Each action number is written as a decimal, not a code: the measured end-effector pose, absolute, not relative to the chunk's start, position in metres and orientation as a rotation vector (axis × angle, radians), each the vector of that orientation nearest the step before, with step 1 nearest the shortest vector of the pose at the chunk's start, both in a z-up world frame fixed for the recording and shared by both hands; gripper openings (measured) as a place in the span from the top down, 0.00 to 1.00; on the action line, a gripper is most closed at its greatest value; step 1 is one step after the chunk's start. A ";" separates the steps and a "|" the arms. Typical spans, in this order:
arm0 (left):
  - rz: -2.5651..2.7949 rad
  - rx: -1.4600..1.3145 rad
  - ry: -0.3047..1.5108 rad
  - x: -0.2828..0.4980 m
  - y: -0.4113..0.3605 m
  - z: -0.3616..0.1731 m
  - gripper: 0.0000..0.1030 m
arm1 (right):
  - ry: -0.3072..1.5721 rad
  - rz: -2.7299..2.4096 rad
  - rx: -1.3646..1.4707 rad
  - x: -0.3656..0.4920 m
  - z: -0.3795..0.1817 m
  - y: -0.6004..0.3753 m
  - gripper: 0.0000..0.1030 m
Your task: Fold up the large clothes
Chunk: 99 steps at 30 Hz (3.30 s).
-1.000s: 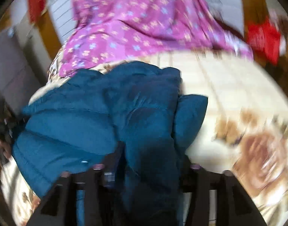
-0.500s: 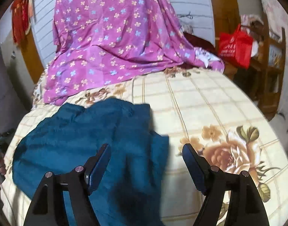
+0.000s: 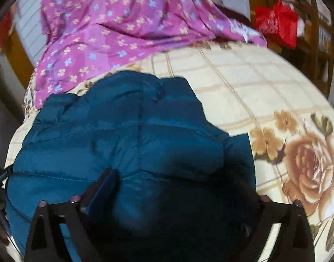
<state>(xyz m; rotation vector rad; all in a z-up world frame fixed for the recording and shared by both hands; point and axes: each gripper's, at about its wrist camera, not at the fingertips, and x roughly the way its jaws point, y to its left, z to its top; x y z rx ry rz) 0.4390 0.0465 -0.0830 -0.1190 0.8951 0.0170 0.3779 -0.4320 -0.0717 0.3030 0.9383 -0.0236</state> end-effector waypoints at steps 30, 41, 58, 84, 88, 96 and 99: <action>0.011 -0.033 0.859 0.171 0.001 -0.030 0.24 | 0.762 0.088 0.153 0.092 0.001 -0.342 0.07; -0.037 -0.004 0.764 0.068 -0.027 0.037 0.24 | 0.695 0.081 0.076 -0.010 0.068 -0.306 0.06; -0.131 0.062 0.699 -0.001 -0.052 0.061 0.23 | 0.657 0.062 0.053 -0.069 0.086 -0.297 0.06; -0.190 -0.007 0.685 -0.009 -0.052 0.079 0.23 | 0.642 0.073 0.052 -0.063 0.090 -0.298 0.06; -0.174 0.002 0.721 -0.003 -0.054 0.069 0.23 | 0.645 0.082 0.051 -0.060 0.088 -0.296 0.06; -0.169 0.007 0.753 0.004 -0.058 0.057 0.23 | 0.663 0.083 0.060 -0.055 0.081 -0.298 0.06; -0.167 -0.002 0.755 0.005 -0.059 0.055 0.23 | 0.668 0.080 0.064 -0.053 0.079 -0.299 0.06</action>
